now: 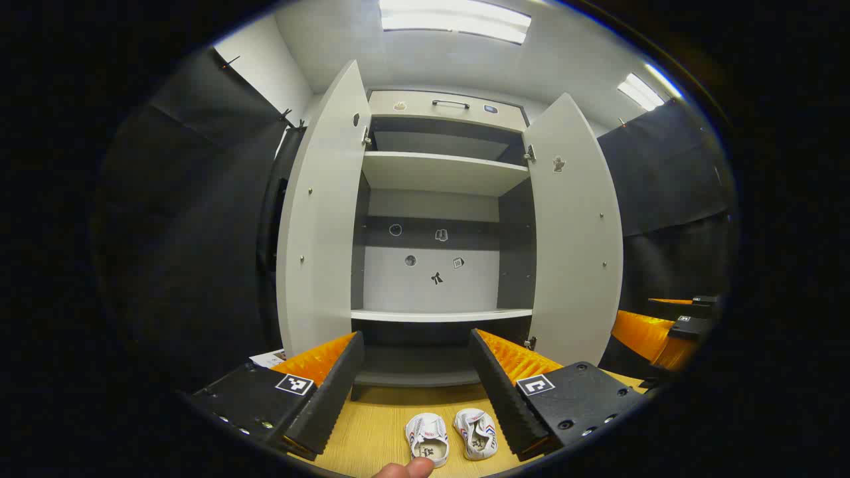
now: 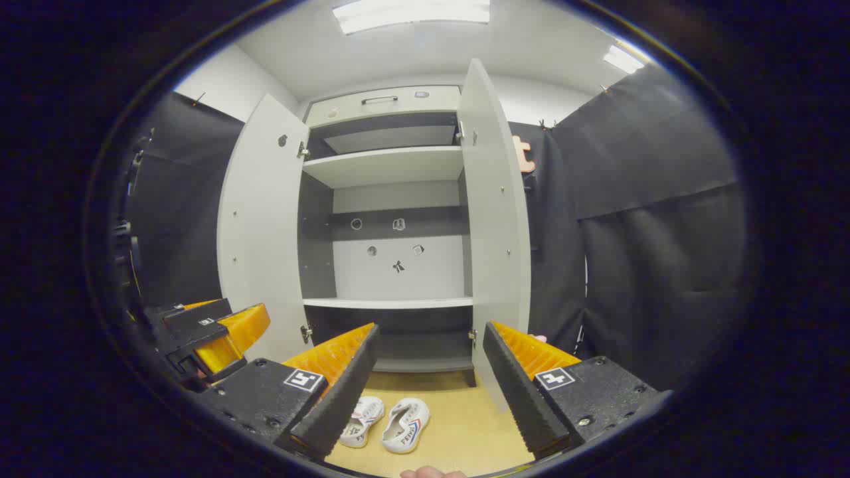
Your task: Grab one shoe with the right hand and put it into the shoe cabinet, grab the other shoe with the left hand and put it into the shoe cabinet; then close the right door with the right hand and the left door with the left hand.
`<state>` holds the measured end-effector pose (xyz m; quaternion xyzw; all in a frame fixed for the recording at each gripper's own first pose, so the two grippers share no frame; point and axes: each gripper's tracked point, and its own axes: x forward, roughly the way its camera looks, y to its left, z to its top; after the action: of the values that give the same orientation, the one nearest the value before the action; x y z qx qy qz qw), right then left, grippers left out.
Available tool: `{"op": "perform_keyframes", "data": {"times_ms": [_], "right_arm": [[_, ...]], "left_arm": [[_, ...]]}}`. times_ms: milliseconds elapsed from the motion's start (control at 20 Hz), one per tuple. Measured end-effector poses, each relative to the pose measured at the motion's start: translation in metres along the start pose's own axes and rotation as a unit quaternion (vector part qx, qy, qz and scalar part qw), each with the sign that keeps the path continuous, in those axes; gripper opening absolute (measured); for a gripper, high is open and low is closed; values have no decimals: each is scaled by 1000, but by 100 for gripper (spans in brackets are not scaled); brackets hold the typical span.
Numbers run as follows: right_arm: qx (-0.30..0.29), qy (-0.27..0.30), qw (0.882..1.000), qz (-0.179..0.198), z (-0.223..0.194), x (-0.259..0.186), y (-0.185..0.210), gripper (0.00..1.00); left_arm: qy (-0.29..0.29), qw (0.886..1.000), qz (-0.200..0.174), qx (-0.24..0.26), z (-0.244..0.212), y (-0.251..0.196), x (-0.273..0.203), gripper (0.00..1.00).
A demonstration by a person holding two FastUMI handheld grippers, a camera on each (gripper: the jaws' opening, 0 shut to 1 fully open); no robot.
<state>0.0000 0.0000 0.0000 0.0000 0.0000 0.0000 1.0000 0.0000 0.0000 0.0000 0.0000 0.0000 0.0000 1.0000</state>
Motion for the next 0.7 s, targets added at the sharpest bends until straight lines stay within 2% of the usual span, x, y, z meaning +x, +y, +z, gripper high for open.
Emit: {"op": "perform_keyframes", "data": {"times_ms": [50,100,700], "right_arm": [[-2,-1,1000,1,0,0,0,96],[-4,-1,1000,1,0,0,-1,100],[4,9,1000,4,-3,2,-5,100]], "left_arm": [[-3,1000,1,1,1,0,1,95],[-4,1000,2,2,2,0,2,95],[-13,1000,-5,3,7,-4,-1,95]]}}
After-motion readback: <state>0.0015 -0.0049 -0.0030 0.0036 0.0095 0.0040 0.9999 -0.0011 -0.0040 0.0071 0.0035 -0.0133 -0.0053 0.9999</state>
